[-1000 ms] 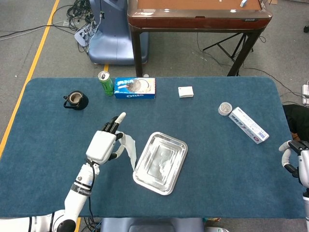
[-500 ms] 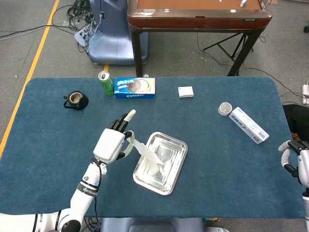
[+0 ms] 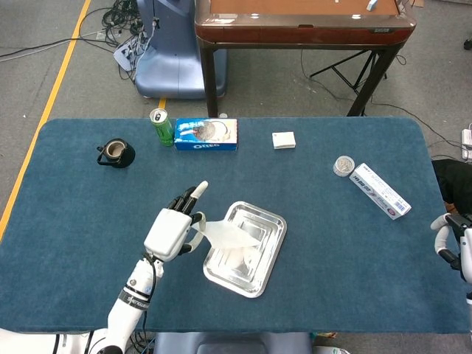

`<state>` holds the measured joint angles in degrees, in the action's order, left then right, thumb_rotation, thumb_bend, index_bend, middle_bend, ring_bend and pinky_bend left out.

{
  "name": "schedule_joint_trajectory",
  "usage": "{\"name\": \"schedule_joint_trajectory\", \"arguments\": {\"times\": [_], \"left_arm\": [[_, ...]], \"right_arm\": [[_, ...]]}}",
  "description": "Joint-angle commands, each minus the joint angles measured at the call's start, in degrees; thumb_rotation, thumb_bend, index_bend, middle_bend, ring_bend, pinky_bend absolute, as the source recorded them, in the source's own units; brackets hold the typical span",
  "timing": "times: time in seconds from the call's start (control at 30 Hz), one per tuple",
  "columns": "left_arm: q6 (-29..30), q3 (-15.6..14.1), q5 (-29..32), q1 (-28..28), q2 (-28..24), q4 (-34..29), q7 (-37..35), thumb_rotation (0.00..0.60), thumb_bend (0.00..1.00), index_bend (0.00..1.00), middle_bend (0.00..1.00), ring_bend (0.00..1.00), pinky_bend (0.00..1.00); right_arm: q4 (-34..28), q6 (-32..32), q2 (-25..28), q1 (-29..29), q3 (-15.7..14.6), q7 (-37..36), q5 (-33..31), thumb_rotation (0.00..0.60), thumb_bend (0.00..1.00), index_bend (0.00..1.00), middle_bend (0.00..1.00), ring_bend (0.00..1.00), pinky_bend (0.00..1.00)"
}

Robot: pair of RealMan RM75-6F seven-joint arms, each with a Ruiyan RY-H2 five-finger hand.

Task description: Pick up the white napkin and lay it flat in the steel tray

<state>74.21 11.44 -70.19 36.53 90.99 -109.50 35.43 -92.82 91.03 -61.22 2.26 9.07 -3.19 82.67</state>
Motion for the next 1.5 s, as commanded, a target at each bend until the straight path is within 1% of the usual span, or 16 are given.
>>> {"name": "schedule_joint_trajectory", "arguments": {"times": [0.03, 0.13, 0.23, 0.43, 0.73, 0.93, 1.17, 1.33, 1.5], "left_arm": [[0.9, -2.0, -1.1, -1.2, 0.6, 0.3, -0.5, 0.600, 0.39, 0.62, 0.02, 0.00, 0.19], [1.6, -4.1, -2.3, -2.3, 1.0, 0.6, -0.6, 0.600, 0.39, 0.62, 0.02, 0.00, 0.20], [2.3, -5.5, -3.6, -3.2, 1.2, 0.8, -0.6, 0.600, 0.39, 0.62, 0.02, 0.00, 0.20], [2.9, -7.3, -5.0, -4.6, 1.2, 0.4, 0.1, 0.600, 0.39, 0.62, 0.02, 0.00, 0.20], [4.0, -11.5, -7.5, -7.0, 2.2, -0.4, 5.5, 0.600, 0.39, 0.62, 0.02, 0.00, 0.20], [3.0, -13.2, -8.7, -7.7, 2.1, -1.4, 7.4, 0.600, 0.39, 0.62, 0.02, 0.00, 0.20], [-0.9, -14.3, -10.1, -6.9, 1.3, 0.0, 7.3, 0.600, 0.38, 0.61, 0.02, 0.00, 0.20], [-2.9, -14.3, -12.1, -6.1, 0.3, 1.6, 6.3, 0.600, 0.38, 0.61, 0.02, 0.00, 0.20], [-4.2, -13.9, -12.2, -5.7, -0.8, 1.2, 7.1, 0.600, 0.38, 0.61, 0.02, 0.00, 0.20]], "right_arm": [[0.2, 0.1, 0.3, -0.1, 0.1, 0.2, -0.2, 0.600, 0.69, 0.55, 0.57, 0.45, 0.56], [0.0, 0.2, 1.1, -0.3, 0.1, 0.0, -0.2, 0.600, 0.69, 0.55, 0.57, 0.45, 0.56], [-0.3, 0.5, 2.0, -0.7, 0.2, -0.4, -0.3, 0.600, 0.69, 0.55, 0.57, 0.45, 0.56], [-1.0, 1.6, 2.8, -1.2, 0.5, -0.8, -0.3, 0.600, 0.69, 0.55, 0.57, 0.45, 0.56], [-1.4, 2.1, 3.2, -1.5, 0.6, -1.0, -0.3, 0.600, 0.69, 0.55, 0.57, 0.45, 0.56], [-1.3, 2.1, 3.3, -1.6, 0.7, -1.1, -0.5, 0.600, 0.69, 0.55, 0.57, 0.45, 0.56], [-1.1, 2.1, 3.3, -1.7, 0.8, -1.0, -0.7, 0.600, 0.69, 0.55, 0.57, 0.45, 0.56], [-0.9, 1.7, 3.5, -1.7, 1.0, -0.6, -1.4, 0.600, 0.70, 0.55, 0.57, 0.45, 0.56], [-1.0, 1.7, 3.8, -1.8, 0.9, -0.5, -1.4, 0.600, 0.70, 0.55, 0.57, 0.45, 0.56]]}}
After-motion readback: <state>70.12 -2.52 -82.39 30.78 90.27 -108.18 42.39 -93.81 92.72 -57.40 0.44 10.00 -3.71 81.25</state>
